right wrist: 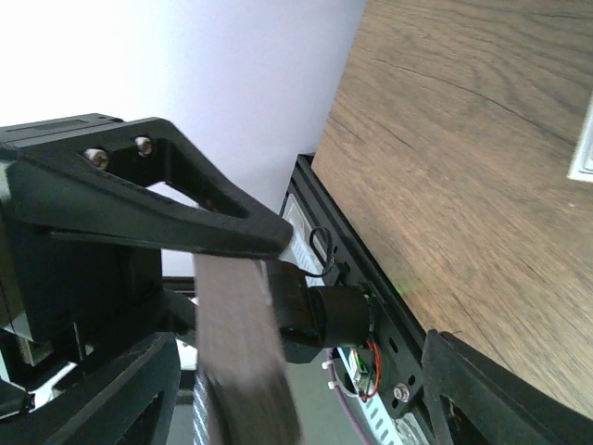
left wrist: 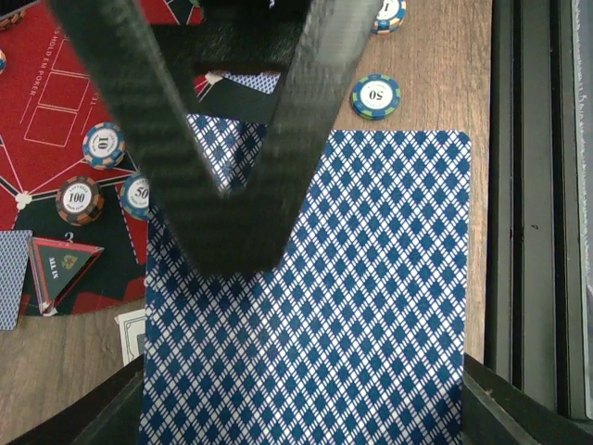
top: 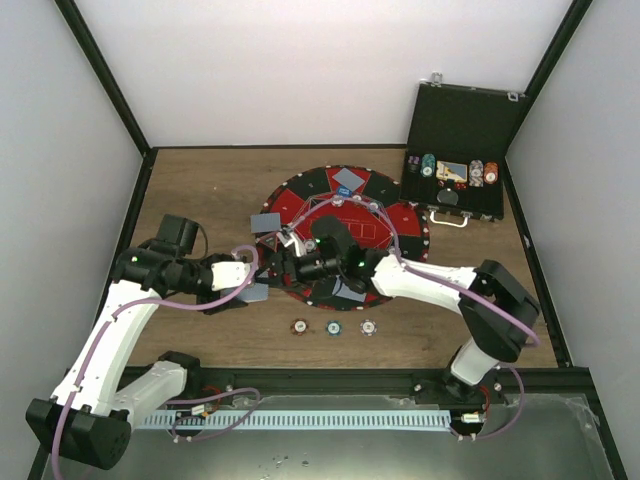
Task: Distribute texas hold em gaming equipment
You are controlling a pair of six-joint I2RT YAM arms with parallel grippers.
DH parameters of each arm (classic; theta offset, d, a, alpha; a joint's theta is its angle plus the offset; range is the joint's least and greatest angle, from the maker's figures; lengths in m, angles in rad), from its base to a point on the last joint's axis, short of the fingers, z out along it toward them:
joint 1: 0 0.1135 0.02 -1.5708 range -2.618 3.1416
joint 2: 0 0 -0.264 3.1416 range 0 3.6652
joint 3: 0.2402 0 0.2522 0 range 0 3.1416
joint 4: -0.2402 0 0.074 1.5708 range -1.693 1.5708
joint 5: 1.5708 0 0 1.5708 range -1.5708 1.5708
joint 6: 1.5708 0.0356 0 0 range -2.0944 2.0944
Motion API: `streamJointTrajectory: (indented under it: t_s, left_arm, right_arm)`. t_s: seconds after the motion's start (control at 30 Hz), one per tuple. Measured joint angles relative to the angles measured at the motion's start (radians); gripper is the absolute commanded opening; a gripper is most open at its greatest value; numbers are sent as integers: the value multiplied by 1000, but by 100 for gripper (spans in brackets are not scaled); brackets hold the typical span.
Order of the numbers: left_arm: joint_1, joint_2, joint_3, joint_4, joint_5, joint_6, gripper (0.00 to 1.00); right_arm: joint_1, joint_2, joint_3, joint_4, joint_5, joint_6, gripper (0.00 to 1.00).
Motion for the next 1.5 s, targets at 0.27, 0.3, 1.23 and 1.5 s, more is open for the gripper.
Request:
streamJointTrajectory:
  t_s: [0.27,0.3,1.23,1.5]
  left_arm:
    - [0,0,0,-3,2,0,4]
    - [0,0,0,-8,-4,0,4]
    - [1,8,0,-14,-25,0,4]
    - [1,8,0,-14,-21,1,4]
  right_arm:
    - [24,97,77,2,-28,-18,70]
    - [24,105,77,5,-35,-19,68]
    - [-44,-26,-16,-16,-64,-61,20]
    - [-66,-99,-19,-85,-28,-66,1]
